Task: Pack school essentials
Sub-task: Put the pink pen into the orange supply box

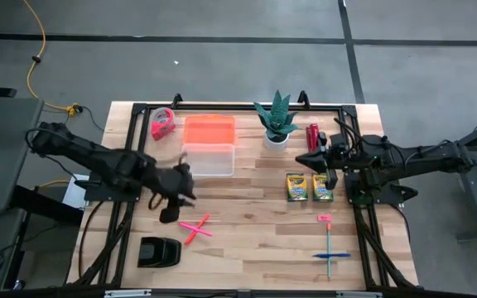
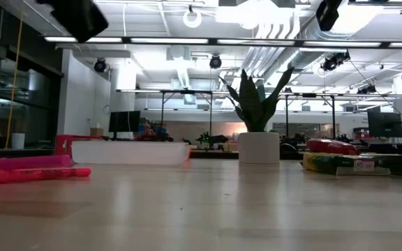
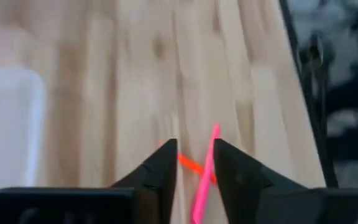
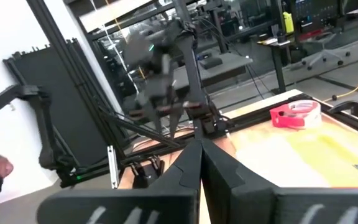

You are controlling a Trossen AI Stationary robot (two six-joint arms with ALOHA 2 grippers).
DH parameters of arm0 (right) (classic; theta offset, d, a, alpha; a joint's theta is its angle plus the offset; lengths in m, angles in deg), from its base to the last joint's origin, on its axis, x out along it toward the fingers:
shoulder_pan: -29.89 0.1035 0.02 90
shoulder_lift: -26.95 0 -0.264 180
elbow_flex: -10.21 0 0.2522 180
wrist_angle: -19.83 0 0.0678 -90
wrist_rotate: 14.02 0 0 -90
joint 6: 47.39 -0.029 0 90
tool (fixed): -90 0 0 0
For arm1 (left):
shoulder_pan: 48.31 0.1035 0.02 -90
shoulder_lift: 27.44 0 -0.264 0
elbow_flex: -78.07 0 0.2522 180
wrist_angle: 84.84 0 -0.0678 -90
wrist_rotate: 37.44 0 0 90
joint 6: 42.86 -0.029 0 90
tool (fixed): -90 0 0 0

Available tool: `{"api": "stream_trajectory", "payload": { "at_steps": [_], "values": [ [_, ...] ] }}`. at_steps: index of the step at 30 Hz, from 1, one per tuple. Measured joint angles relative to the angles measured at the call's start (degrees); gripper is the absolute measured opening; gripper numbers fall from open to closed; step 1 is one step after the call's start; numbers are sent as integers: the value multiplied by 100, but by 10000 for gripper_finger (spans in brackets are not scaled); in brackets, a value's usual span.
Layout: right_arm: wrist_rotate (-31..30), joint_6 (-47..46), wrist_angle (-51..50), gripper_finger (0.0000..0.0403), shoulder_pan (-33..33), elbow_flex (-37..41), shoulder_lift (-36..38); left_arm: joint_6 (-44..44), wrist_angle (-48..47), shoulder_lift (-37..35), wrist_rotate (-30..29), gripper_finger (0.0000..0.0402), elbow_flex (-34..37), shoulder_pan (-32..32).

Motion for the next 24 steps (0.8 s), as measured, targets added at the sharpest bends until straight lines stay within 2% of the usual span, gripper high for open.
{"api": "stream_trajectory", "payload": {
  "at_steps": [6,11,20,24],
  "values": [
    [-49,0,-7,0,0,0,0,324,-453,986,-437,169,-2,-850],
    [-51,-2,-14,0,-1,0,0,369,-314,1670,-424,192,-2,-945],
    [-57,-2,-49,0,-1,0,0,755,-149,2400,798,195,-2,-549],
    [-57,-2,-68,0,-1,0,0,870,103,2603,832,195,-2,-528]
  ]
}}
